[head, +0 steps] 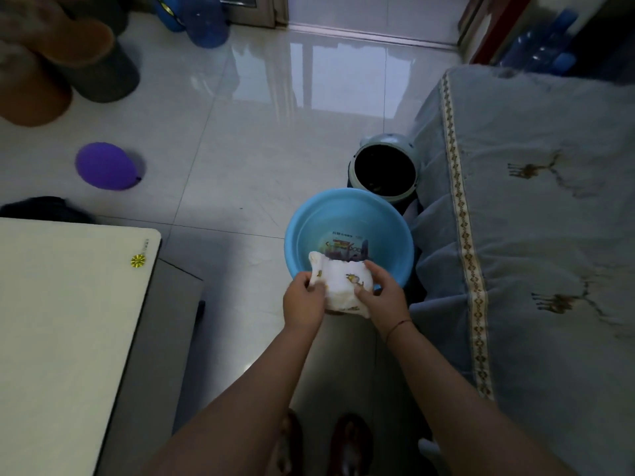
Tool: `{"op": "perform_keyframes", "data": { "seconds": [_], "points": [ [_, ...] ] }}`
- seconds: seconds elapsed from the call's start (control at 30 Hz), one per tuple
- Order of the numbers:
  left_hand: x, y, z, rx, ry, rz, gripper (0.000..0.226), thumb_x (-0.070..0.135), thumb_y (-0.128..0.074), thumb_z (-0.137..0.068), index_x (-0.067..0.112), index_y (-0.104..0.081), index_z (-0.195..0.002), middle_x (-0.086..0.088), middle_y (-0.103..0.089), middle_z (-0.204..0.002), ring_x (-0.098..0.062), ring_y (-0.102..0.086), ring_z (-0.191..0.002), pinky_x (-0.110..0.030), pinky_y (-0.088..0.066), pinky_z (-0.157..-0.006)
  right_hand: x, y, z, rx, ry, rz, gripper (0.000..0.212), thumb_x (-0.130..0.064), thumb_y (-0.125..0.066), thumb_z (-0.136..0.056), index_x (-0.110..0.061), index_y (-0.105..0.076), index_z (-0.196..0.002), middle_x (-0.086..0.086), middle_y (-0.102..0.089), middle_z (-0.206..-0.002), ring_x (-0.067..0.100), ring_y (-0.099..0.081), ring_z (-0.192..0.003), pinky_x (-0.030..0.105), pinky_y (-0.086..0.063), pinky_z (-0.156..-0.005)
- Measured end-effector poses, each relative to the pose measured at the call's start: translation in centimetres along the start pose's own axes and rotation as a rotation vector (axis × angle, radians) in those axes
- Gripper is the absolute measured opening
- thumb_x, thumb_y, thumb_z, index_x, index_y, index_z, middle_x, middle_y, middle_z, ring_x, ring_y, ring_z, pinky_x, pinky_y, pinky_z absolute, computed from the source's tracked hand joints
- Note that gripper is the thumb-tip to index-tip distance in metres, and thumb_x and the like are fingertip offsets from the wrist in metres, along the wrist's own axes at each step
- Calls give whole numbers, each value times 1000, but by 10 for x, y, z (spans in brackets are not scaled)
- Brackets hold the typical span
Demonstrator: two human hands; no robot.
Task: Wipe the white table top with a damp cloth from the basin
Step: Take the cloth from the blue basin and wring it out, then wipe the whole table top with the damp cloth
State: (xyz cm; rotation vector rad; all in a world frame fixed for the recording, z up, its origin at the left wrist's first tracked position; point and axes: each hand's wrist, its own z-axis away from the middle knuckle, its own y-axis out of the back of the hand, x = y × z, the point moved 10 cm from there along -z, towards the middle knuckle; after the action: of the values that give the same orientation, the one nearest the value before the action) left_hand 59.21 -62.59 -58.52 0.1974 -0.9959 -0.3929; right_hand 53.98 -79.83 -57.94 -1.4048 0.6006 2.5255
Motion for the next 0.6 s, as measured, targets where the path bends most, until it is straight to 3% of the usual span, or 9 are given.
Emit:
{"op": "perform_keyframes", "data": {
  "seconds": [0.07, 0.17, 0.23, 0.37, 0.47, 0.6],
  "points": [
    [32, 25, 18, 14, -58, 19, 7, 19, -52, -95, 17, -55, -102, 3, -60, -89, -10, -58, -80, -11, -47, -60, -45, -1, 16, -35, 68, 19, 56, 2, -62, -85, -16, -47, -136, 3, -51, -128, 7, -57, -99, 9, -50, -74],
    [80, 65, 47, 43, -120, 28, 10, 20, -54, -95, 15, -55, -103, 7, -58, -84, -7, -55, -74, -5, -41, -51, -112, -2, 44, -96, 140, 33, 59, 5, -61, -84, -12, -45, -138, 3, -53, -129, 11, -58, -105, 25, -53, -89],
    [111, 92, 66, 58, -160, 43, 9, 19, -56, -94, 14, -55, -102, 7, -58, -82, -6, -54, -71, -5, -41, -52, -155, -4, 63, -135, 180, 31, 59, 7, -60, -85, -11, -43, -139, 5, -51, -133, 20, -56, -114, 38, -50, -97],
    [170, 144, 105, 55, -244, 68, 12, 15, -57, -93, 15, -55, -105, 4, -60, -88, -5, -54, -73, -7, -42, -54, -233, -3, 99, -173, 248, 21, 59, 6, -60, -85, -15, -43, -138, 6, -53, -131, 14, -62, -101, 33, -56, -84],
    [207, 177, 132, 45, -285, 104, 15, 15, -57, -94, 19, -54, -108, 1, -61, -95, -6, -56, -77, -8, -44, -57, -286, -3, 125, -203, 310, 35, 59, 6, -60, -86, -21, -45, -136, 5, -54, -132, 25, -61, -108, 46, -55, -86],
    [242, 221, 172, 53, -332, 163, 22, 18, -54, -96, 22, -50, -117, 1, -61, -101, -9, -58, -84, -15, -47, -61, -351, -10, 169, -267, 425, 22, 57, 9, -57, -86, -24, -47, -131, 9, -55, -131, 28, -62, -107, 48, -55, -85]
  ]
}}
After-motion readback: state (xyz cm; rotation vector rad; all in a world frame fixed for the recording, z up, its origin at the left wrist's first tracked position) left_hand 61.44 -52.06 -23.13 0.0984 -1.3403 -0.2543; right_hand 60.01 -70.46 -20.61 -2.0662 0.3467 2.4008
